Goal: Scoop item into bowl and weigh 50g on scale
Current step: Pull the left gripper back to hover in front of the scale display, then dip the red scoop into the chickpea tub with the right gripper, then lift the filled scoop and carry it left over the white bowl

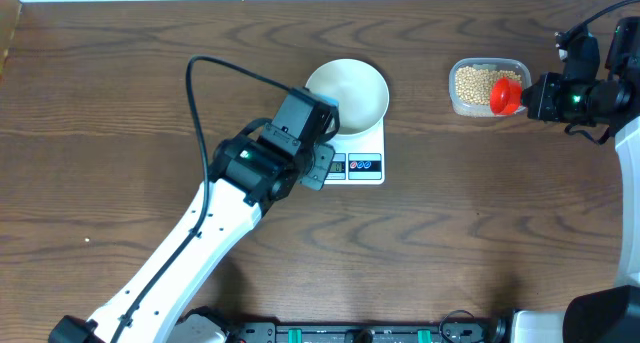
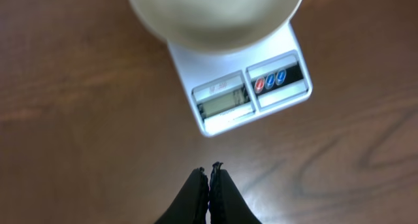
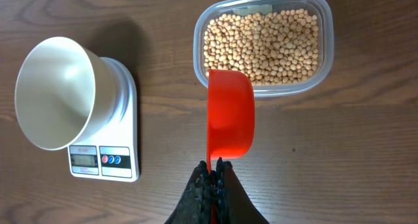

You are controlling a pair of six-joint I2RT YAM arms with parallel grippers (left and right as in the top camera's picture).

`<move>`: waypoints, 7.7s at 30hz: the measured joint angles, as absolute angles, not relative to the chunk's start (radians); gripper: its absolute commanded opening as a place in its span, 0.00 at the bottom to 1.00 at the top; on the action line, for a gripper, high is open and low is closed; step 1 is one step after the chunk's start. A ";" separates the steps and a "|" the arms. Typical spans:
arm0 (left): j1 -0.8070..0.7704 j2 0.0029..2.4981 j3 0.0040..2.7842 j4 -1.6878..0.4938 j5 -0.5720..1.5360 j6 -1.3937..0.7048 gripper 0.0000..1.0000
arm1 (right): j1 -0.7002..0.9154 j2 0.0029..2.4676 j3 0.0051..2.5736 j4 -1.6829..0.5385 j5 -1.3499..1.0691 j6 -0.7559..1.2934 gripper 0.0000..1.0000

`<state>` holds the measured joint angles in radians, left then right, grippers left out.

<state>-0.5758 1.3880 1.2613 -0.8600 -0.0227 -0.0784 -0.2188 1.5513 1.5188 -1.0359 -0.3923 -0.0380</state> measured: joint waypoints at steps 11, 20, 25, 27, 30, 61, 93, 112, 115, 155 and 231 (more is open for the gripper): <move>-0.600 1.303 1.108 -0.815 0.020 -0.147 0.07 | -0.219 1.551 1.519 -1.056 -0.393 -0.038 0.01; -0.609 0.994 0.752 -0.428 0.028 -0.237 0.07 | -0.219 1.551 1.520 -1.060 -0.412 -0.038 0.01; -0.609 1.064 0.729 -0.333 0.028 -0.226 0.07 | -0.219 1.551 1.520 -1.058 -0.415 -0.038 0.01; -0.609 1.116 0.728 -0.308 0.028 -0.212 0.07 | -0.219 1.551 1.520 -1.058 -0.415 -0.038 0.01; -0.609 1.224 0.728 -0.261 0.028 -0.185 0.07 | -0.219 1.551 1.520 -1.057 -0.415 -0.038 0.01; -0.589 1.322 0.726 -0.228 0.028 -0.153 0.99 | -0.219 1.551 1.520 -1.045 -0.414 -0.035 0.01; -0.589 1.322 0.726 -0.228 0.028 -0.153 0.99 | -0.219 1.755 1.520 -0.818 -0.274 -0.155 0.01; -0.589 1.322 0.726 -0.228 0.028 -0.153 0.99 | -0.210 1.904 1.537 -0.739 -0.212 -0.155 0.01; -0.589 1.322 0.726 -0.228 0.028 -0.153 0.99 | -0.200 1.949 1.544 -0.741 -0.254 -0.135 0.01; -0.589 1.322 0.726 -0.228 0.028 -0.153 0.99 | -0.411 2.086 1.541 -0.736 -0.902 0.067 0.01; -0.589 1.322 0.726 -0.228 0.028 -0.153 0.99 | -0.112 2.221 1.696 -0.748 -1.515 0.173 0.01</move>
